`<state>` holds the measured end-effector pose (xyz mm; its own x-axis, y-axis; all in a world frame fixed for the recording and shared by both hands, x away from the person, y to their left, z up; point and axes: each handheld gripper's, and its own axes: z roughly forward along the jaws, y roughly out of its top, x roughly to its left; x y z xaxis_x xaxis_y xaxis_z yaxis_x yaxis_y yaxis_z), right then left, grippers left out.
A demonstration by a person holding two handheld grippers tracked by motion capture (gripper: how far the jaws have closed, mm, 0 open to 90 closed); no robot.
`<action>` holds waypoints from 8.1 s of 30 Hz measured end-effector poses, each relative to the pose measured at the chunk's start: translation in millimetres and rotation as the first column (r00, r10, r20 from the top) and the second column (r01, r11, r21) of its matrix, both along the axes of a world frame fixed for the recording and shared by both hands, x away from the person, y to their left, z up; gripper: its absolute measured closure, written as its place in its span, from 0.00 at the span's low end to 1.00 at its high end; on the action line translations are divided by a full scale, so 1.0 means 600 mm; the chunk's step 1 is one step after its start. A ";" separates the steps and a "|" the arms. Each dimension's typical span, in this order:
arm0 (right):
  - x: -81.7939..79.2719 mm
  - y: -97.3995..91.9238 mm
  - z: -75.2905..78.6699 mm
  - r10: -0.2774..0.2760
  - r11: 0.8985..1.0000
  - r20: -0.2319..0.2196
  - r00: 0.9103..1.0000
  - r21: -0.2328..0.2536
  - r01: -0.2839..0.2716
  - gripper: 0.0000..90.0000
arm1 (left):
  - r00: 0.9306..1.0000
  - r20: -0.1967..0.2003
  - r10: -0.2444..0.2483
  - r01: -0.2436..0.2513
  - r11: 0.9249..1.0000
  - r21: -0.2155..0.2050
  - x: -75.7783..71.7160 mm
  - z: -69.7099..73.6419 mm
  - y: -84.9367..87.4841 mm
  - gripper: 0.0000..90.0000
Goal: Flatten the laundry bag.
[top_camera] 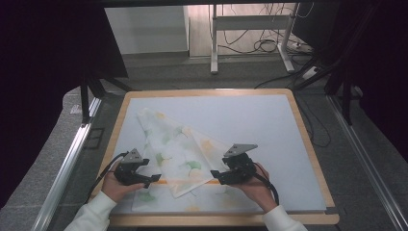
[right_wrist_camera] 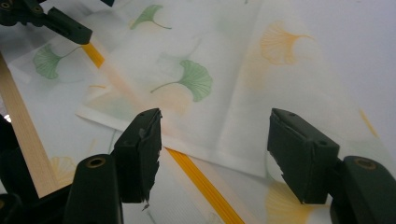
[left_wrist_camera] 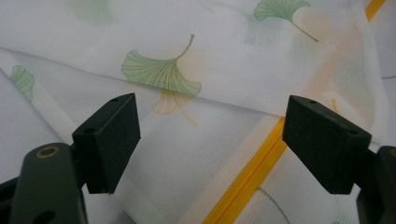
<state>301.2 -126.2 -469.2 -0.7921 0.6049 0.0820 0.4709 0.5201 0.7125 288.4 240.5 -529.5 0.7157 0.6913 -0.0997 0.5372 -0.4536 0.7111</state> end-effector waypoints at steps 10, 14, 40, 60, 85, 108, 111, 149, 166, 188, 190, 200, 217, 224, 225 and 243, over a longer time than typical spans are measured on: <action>-0.005 0.033 -0.007 0.047 0.999 -0.015 0.999 -0.006 -0.047 0.39 | 1.000 0.005 0.008 -0.008 1.000 -0.004 0.000 0.002 0.004 0.21; -0.008 0.046 -0.011 0.068 0.998 -0.025 0.997 0.002 -0.068 0.39 | 1.000 0.003 0.010 -0.010 1.000 -0.004 0.000 0.002 0.005 0.21; -0.043 0.177 -0.059 0.223 0.971 -0.090 0.971 -0.063 -0.229 0.39 | 1.000 0.004 0.018 -0.018 1.000 -0.002 0.001 0.002 0.010 0.21; -0.059 0.226 -0.089 0.245 0.945 -0.064 0.967 -0.209 -0.253 0.43 | 1.000 0.003 0.019 -0.019 1.000 0.000 0.002 0.002 0.011 0.21; -0.038 0.201 -0.078 0.183 0.965 -0.023 0.983 -0.188 -0.184 0.94 | 1.000 0.003 0.018 -0.018 1.000 0.000 0.001 0.002 0.010 0.21; -0.001 0.144 -0.037 0.126 0.991 -0.050 0.991 -0.044 -0.128 0.95 | 1.000 0.000 0.012 -0.012 1.000 0.007 0.001 0.000 0.009 0.21; 0.004 0.138 -0.034 0.115 0.993 -0.044 0.992 -0.035 -0.117 0.95 | 1.000 0.000 0.012 -0.012 1.000 0.007 0.001 0.000 0.009 0.21; 0.039 0.076 -0.002 0.007 0.999 0.000 1.000 0.033 -0.007 0.95 | 1.000 -0.002 0.007 -0.007 1.000 0.016 0.002 -0.002 0.007 0.21; 0.054 0.053 0.007 -0.033 0.998 0.012 0.999 0.052 0.032 0.95 | 1.000 -0.004 0.003 -0.003 1.000 0.025 0.002 -0.003 0.007 0.21; 0.085 0.009 0.019 -0.123 0.989 0.034 0.992 0.083 0.120 0.95 | 1.000 0.002 0.004 -0.004 1.000 0.024 0.002 -0.001 0.007 0.21; 0.088 0.007 0.019 -0.127 0.989 0.034 0.991 0.084 0.124 0.95 | 1.000 0.003 0.002 -0.002 1.000 0.025 0.002 -0.001 0.007 0.21; 0.105 -0.009 0.016 -0.160 0.983 0.029 0.987 0.091 0.157 0.95 | 1.000 -0.001 0.003 -0.003 1.000 0.027 0.002 -0.001 0.006 0.21; 0.142 -0.030 0.010 -0.214 0.971 0.019 0.977 0.114 0.210 0.95 | 1.000 -0.003 0.001 -0.001 1.000 0.027 0.002 -0.002 0.005 0.21; 0.159 -0.040 0.000 -0.239 0.965 0.016 0.971 0.118 0.236 0.95 | 1.000 -0.002 0.003 -0.003 1.000 0.023 0.002 -0.002 0.005 0.21; 0.162 -0.041 -0.001 -0.245 0.963 0.017 0.970 0.118 0.241 0.95 | 1.000 -0.002 0.003 -0.003 1.000 0.022 0.002 -0.002 0.005 0.21; 0.200 -0.061 -0.010 -0.287 0.953 0.012 0.958 0.109 0.284 0.95 | 1.000 -0.007 0.003 -0.003 1.000 0.012 0.004 -0.002 0.007 0.21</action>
<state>421.4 -162.8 -475.1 -0.5905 0.7952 0.1379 0.5686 0.2887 0.7703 290.6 244.5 -530.8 0.7130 0.6946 -0.0958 0.5432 -0.4608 0.7019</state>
